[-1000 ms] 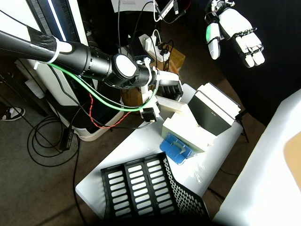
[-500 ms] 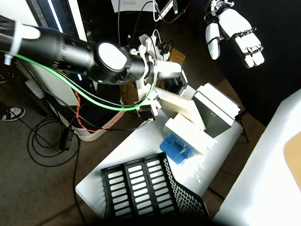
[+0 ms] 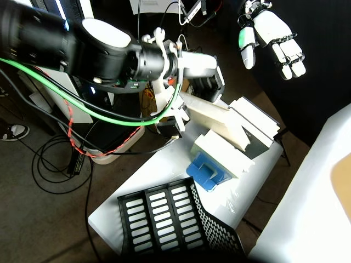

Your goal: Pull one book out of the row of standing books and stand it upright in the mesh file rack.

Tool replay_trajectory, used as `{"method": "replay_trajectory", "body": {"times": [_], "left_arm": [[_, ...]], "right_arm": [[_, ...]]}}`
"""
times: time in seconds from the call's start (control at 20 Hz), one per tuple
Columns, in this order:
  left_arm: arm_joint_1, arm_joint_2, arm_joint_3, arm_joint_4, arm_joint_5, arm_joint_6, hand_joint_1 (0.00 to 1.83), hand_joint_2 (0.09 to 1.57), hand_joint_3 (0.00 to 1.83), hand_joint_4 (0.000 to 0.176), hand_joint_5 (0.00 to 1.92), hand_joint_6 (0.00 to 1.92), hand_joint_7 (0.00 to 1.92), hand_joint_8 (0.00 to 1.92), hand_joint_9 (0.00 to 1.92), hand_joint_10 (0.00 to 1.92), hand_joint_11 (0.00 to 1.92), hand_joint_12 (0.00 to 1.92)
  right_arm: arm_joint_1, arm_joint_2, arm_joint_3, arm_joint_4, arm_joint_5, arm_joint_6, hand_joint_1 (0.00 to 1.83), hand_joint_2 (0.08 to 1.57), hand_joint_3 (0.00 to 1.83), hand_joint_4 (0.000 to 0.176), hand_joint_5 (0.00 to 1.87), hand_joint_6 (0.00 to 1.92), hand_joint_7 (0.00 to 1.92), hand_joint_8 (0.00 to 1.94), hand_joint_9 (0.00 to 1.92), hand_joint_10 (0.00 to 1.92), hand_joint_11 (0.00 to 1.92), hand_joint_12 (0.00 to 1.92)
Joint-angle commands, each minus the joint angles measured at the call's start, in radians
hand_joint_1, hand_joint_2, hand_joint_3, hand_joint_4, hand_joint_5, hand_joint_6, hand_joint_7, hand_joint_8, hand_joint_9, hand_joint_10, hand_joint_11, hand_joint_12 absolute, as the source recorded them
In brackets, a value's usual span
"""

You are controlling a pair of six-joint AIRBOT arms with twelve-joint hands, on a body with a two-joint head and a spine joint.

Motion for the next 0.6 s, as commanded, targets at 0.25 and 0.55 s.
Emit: {"method": "replay_trajectory", "body": {"times": [0.25,0.55], "left_arm": [[-0.003,0.014,-0.002,-0.011,-0.129,0.001,0.01,1.38,0.01,0.102,0.00,0.00,0.00,0.00,0.00,0.00,0.00,1.92],[-0.003,0.017,-0.006,-0.011,-0.127,0.001,0.02,1.37,0.00,0.105,0.00,0.00,0.00,0.00,0.00,0.00,0.00,1.92]], "right_arm": [[0.073,0.061,-0.046,-0.005,-0.003,0.000,1.34,1.24,0.00,0.000,0.62,1.29,0.75,1.40,0.79,1.64,0.78,1.91],[0.171,0.111,-0.059,-0.216,0.052,0.263,1.33,1.27,0.00,0.000,0.54,1.44,0.72,1.45,0.73,1.61,0.70,1.83]]}}
